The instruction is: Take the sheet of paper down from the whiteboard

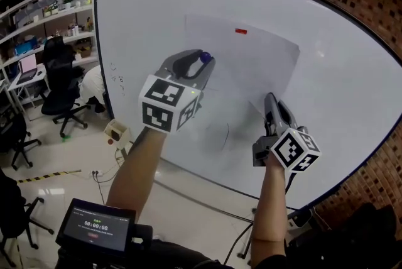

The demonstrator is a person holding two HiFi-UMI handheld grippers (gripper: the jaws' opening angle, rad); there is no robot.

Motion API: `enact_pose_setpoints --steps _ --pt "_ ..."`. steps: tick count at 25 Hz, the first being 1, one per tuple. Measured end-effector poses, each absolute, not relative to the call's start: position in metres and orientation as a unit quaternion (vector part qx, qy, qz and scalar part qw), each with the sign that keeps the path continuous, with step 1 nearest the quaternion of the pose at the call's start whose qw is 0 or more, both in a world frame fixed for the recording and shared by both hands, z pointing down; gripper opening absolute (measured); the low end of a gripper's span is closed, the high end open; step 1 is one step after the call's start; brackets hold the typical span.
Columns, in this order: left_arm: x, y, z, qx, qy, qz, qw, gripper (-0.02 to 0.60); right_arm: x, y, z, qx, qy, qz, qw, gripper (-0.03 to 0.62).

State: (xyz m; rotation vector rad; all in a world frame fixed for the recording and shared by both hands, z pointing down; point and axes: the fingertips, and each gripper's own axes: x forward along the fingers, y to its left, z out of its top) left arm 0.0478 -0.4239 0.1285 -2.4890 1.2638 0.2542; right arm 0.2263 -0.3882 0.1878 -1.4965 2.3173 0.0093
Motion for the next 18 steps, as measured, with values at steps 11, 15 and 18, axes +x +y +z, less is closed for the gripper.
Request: enact_pose_setpoints --steps 11,15,18 --pt "0.027 -0.417 0.21 -0.865 0.478 0.132 0.076 0.123 0.23 -0.373 0.24 -0.556 0.808 -0.01 0.196 0.012" --pt "0.012 -0.4 0.245 -0.87 0.474 0.12 0.069 0.123 0.213 -0.342 0.261 -0.585 0.792 -0.004 0.178 0.012" --pt "-0.013 -0.38 0.263 -0.877 0.461 0.12 0.061 0.123 0.187 -0.315 0.276 -0.608 0.779 -0.002 0.155 0.012"
